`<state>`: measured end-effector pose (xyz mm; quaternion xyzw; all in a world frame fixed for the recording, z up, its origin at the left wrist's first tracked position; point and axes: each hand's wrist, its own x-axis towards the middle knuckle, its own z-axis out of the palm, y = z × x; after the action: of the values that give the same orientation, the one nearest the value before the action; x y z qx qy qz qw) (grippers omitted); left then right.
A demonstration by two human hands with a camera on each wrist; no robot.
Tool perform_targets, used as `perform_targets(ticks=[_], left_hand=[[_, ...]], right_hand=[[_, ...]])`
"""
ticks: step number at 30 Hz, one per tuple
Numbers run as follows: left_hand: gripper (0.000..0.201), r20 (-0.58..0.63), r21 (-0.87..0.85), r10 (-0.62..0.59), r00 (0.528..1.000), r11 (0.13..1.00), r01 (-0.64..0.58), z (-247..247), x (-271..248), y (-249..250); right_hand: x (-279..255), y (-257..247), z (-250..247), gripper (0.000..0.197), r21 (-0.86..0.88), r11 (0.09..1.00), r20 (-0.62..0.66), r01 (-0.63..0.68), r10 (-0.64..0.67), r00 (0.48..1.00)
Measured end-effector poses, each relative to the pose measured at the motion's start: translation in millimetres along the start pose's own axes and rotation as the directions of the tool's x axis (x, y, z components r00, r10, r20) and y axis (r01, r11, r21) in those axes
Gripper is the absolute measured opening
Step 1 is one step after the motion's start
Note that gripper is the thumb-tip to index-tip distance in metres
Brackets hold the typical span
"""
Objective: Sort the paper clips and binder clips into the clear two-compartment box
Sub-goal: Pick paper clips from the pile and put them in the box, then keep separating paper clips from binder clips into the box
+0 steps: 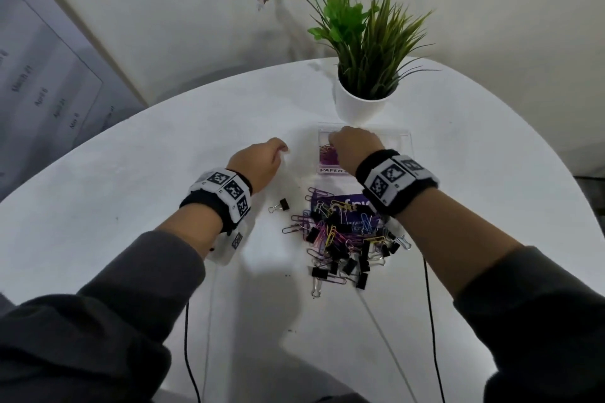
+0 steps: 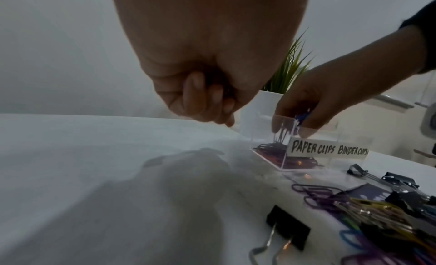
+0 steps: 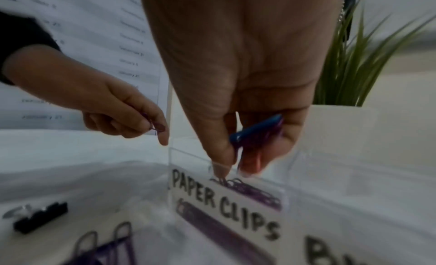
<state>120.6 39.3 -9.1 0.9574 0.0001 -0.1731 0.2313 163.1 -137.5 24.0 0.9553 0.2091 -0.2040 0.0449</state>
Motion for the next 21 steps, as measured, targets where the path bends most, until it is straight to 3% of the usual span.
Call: perform_targets(ticks=[4, 8, 13, 18, 21], left_hand=[[0.033, -0.004, 0.047, 0.052, 0.999, 0.998, -0.051, -0.8, 6.2, 7.5], [0.033, 0.022, 0.132, 0.138, 0.990, 0.981, -0.140, -2.3, 20.3, 33.2], [0.030, 0.085, 0.219, 0.257, 0.963, 0.938, -0.269, -0.2, 38.3, 72.0], [0.033, 0.191, 0.202, 0.299, 0.935, 0.920, -0.336, 10.9, 39.0, 90.1], [0.033, 0.125, 0.220, 0.379, 0.917, 0.890, -0.398, 13.3, 26.3, 90.7]], right_hand=[[-1.4, 4.7, 11.9, 0.038, 0.213, 0.976, -0.094, 0.051, -0.031, 0.995], [-27.4, 29.6, 17.1, 0.025, 0.274, 0.960, -0.247, 0.054, 0.015, 0.969], [-64.4, 55.9, 43.5, 0.022, 0.251, 0.968, -0.159, -0.014, 0.055, 0.986], [-93.7, 85.0, 72.6, 0.024, 0.326, 0.914, -0.054, -0.240, 0.272, 0.961], [-102.5, 93.0, 82.0, 0.022, 0.362, 0.886, -0.045, -0.291, 0.328, 0.944]])
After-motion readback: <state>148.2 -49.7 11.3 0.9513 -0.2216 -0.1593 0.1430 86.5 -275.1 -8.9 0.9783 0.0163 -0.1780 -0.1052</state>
